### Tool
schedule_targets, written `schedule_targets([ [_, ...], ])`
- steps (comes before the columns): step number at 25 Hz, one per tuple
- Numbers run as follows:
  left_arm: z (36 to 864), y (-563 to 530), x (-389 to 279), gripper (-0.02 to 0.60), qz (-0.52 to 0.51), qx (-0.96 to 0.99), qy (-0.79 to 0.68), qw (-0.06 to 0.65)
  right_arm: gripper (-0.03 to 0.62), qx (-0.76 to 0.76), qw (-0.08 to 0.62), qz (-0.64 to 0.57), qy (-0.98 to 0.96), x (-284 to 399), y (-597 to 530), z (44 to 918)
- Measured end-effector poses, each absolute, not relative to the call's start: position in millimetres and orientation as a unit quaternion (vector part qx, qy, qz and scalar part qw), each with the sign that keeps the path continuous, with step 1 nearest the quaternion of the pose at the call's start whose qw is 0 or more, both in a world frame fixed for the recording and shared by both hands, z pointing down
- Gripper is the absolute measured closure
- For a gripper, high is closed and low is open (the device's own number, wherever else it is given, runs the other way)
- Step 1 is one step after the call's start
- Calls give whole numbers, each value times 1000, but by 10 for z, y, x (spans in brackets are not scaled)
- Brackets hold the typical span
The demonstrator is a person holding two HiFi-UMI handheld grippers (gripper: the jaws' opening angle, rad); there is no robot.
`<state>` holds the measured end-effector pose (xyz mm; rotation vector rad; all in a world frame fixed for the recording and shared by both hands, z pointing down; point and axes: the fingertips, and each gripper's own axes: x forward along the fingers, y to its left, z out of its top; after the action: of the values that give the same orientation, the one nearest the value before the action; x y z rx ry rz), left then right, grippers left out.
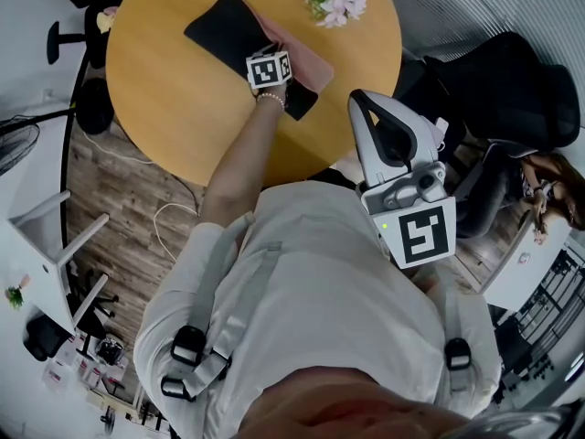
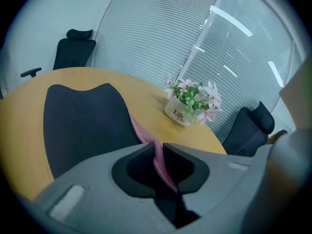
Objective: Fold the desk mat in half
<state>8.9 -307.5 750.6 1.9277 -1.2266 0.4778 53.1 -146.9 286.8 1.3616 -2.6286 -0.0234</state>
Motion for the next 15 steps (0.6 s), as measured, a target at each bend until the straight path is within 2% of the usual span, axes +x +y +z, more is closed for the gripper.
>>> schedule_targets([
  [15,7698,-3252,175,513,220,750,-485,392,589,477,99,11,-873,653,-1513,3006],
])
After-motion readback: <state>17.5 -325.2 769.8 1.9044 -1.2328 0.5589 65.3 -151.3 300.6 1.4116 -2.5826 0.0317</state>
